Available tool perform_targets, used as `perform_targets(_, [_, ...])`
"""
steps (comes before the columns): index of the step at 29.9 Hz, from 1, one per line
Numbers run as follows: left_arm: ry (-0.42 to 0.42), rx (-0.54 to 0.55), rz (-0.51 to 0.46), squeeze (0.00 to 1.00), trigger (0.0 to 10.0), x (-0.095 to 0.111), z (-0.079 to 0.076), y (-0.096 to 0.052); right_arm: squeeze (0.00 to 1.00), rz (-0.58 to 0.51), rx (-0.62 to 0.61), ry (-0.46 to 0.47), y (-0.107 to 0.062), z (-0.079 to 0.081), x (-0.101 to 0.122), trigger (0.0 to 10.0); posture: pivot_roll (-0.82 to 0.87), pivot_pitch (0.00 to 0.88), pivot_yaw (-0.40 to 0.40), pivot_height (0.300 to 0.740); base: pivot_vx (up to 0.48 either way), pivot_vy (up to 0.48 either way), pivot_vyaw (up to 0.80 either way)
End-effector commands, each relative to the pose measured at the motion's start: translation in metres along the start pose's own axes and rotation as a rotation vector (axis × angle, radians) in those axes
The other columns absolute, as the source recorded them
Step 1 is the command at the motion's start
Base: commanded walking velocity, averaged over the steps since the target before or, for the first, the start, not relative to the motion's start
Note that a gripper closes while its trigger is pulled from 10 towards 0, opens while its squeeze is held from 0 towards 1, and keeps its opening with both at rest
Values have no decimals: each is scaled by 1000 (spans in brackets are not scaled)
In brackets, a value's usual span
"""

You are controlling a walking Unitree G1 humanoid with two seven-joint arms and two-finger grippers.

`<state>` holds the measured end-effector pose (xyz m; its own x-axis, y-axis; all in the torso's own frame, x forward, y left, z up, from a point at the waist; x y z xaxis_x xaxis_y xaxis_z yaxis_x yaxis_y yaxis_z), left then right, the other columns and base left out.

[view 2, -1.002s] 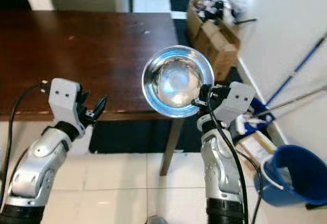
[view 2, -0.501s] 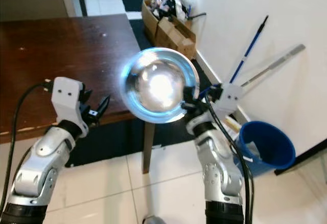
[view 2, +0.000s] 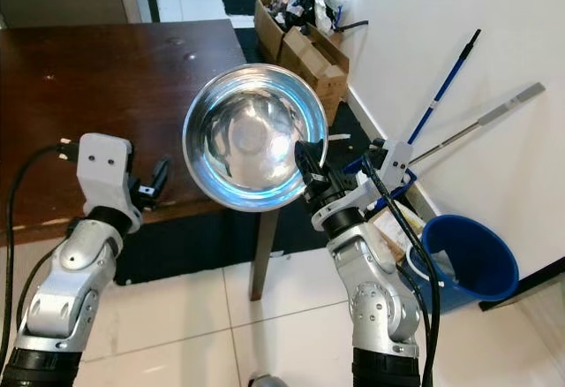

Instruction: Setting the table

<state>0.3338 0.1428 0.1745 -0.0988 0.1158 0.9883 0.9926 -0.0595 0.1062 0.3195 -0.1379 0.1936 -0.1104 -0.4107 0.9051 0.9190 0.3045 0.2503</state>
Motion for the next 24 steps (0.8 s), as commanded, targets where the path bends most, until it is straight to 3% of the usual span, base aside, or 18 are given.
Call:
perform_targets(1, [13,4,-8,0,10000,-1,0,0,0,-17,20,11,-1,3,6,10000,-140,17,31,740,480,0,0])
perform_targets(24, [18,-40,-13,0,10000,-2,-10,1,0,8,-29,-7,-1,-6,2,10000,-138,11,35,740,442,0,0])
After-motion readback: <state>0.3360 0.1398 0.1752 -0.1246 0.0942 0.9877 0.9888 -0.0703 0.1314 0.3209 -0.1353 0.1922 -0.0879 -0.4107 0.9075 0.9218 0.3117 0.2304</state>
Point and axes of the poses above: a point about 5 cm out from each wrist's last joint towards the gripper, its own y axis pointing out of the wrist towards the gripper, its own x axis along the axis of the wrist's last joint, z = x × y, the point moved 3 cm from there along y, pointing out of the wrist towards the gripper, and after that the axes turned 13 degrees about -y, right-handed, at the moved point
